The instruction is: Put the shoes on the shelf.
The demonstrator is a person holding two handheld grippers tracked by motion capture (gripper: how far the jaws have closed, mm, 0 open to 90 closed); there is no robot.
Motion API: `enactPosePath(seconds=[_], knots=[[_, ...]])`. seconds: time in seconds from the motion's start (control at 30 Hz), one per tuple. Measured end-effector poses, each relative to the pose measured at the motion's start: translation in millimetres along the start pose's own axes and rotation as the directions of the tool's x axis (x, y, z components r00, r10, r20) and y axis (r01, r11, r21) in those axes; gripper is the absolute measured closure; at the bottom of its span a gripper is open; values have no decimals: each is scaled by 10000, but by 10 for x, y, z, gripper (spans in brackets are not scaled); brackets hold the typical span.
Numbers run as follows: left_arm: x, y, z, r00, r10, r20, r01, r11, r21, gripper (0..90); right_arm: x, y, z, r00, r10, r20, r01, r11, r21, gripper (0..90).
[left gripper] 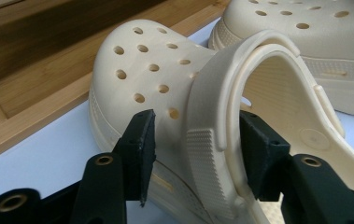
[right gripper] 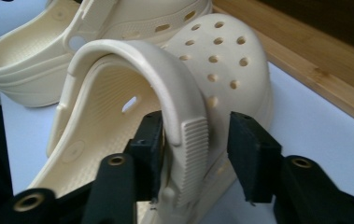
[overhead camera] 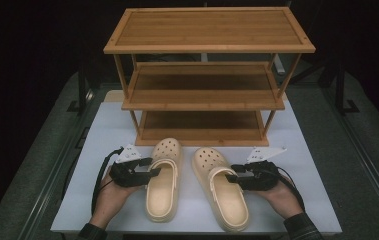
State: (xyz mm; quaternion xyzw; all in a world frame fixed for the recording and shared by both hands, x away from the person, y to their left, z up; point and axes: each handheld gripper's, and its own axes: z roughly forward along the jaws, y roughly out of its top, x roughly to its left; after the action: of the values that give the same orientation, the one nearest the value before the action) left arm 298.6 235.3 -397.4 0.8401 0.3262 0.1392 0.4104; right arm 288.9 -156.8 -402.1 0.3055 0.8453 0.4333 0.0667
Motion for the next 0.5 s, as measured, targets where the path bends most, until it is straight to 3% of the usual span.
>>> enactPosePath(seconds=[0.23,0.5], knots=[[-1,1,-33,10000,42,-68,-42,10000,33,586,28,5,-21,9997,-174,156,175,9998,-16,680],[27,-4,-103,9982,21,-603,-15,9999,99,724,39,10,-53,9970,-479,608,483,9988,-46,754]])
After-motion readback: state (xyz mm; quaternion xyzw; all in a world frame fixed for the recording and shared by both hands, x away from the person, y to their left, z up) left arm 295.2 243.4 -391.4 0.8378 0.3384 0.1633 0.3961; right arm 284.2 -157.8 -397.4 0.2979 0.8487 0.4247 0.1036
